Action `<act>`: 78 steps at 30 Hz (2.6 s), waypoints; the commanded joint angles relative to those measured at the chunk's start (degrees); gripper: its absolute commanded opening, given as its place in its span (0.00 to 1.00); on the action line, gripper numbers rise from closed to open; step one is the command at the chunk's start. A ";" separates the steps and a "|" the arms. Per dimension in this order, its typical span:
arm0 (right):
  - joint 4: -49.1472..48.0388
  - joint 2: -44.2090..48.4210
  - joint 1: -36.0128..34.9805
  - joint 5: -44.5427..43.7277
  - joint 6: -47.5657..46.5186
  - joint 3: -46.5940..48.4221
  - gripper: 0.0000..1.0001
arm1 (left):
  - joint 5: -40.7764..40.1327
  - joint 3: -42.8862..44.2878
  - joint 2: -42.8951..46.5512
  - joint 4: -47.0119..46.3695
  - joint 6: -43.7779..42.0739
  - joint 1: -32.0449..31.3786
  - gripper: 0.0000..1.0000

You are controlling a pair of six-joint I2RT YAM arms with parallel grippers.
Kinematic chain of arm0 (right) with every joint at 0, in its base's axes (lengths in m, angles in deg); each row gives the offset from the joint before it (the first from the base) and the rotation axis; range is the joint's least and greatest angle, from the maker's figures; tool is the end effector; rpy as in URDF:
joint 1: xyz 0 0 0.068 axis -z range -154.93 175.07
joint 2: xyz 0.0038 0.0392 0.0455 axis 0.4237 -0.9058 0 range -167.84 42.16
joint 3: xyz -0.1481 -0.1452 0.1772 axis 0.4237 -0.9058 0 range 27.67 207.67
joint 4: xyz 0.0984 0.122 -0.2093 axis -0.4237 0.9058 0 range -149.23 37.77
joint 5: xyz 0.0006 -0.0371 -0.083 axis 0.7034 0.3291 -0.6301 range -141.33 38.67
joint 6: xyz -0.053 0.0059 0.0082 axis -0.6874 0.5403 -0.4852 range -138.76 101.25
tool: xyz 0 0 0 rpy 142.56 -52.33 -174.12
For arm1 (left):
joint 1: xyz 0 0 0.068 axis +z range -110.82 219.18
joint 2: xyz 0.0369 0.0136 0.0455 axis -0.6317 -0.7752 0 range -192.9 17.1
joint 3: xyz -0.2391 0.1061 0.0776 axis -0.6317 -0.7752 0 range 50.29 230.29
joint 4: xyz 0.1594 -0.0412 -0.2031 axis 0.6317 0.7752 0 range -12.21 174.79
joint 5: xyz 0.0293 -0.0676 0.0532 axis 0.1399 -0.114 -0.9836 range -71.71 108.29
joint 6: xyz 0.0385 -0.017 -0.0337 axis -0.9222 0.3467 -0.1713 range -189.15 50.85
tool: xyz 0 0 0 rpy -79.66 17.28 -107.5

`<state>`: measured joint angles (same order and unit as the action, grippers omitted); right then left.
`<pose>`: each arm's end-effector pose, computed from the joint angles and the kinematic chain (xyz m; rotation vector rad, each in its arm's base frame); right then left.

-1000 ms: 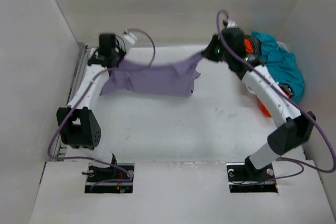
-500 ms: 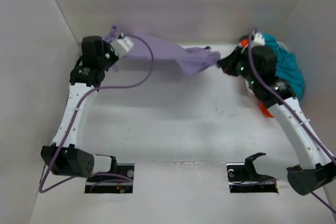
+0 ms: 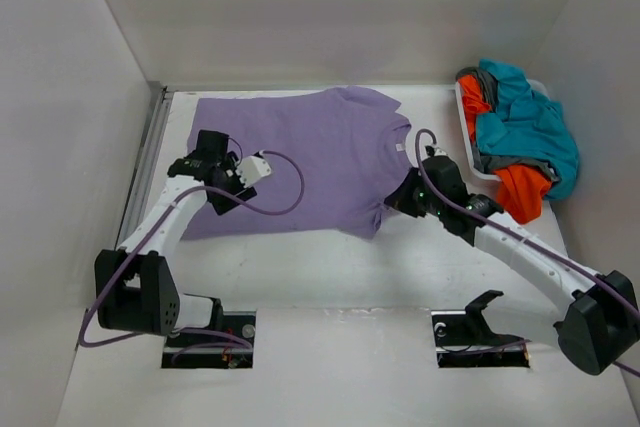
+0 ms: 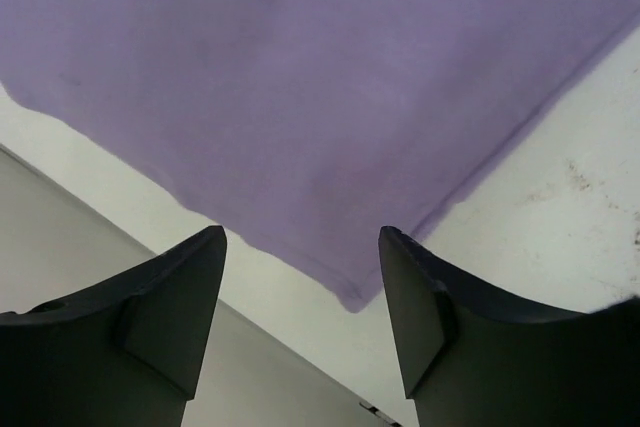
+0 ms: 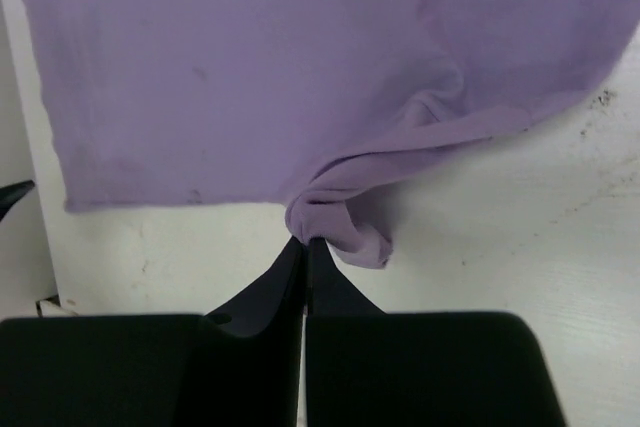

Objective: Fold and stack the t-shirts
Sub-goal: Flatten out the tshirt, then grap the side of the flattened tshirt closest away from the robot with both arms, then fold the flattened tshirt in 1/3 of the way

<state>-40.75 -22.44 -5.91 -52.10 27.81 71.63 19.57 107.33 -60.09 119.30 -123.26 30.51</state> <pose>0.2080 0.1244 0.2526 0.3263 2.3290 0.6882 0.2610 -0.0407 0.2465 1.3956 2.2732 0.2324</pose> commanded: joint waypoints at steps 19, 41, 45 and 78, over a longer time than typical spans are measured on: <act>7.70 15.45 1.32 -4.49 8.71 -15.39 0.42 | -20.43 -22.93 -0.41 -11.44 -17.26 5.11 0.62; 4.12 2.82 -9.76 -10.75 9.33 -10.12 0.61 | -19.03 -29.35 -0.25 -30.00 -15.33 7.04 0.08; 0.35 -2.44 -8.79 -8.56 8.55 -10.74 0.51 | -18.16 -28.04 0.19 -30.44 -14.28 8.26 0.05; 10.71 -2.33 18.11 -1.94 -18.11 35.13 0.00 | -7.25 25.65 -2.55 -11.99 -5.20 16.45 0.00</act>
<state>-27.61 -32.66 12.54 -49.50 7.46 127.61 12.73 149.16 -65.86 103.33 -122.60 45.99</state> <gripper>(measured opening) 0.012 0.033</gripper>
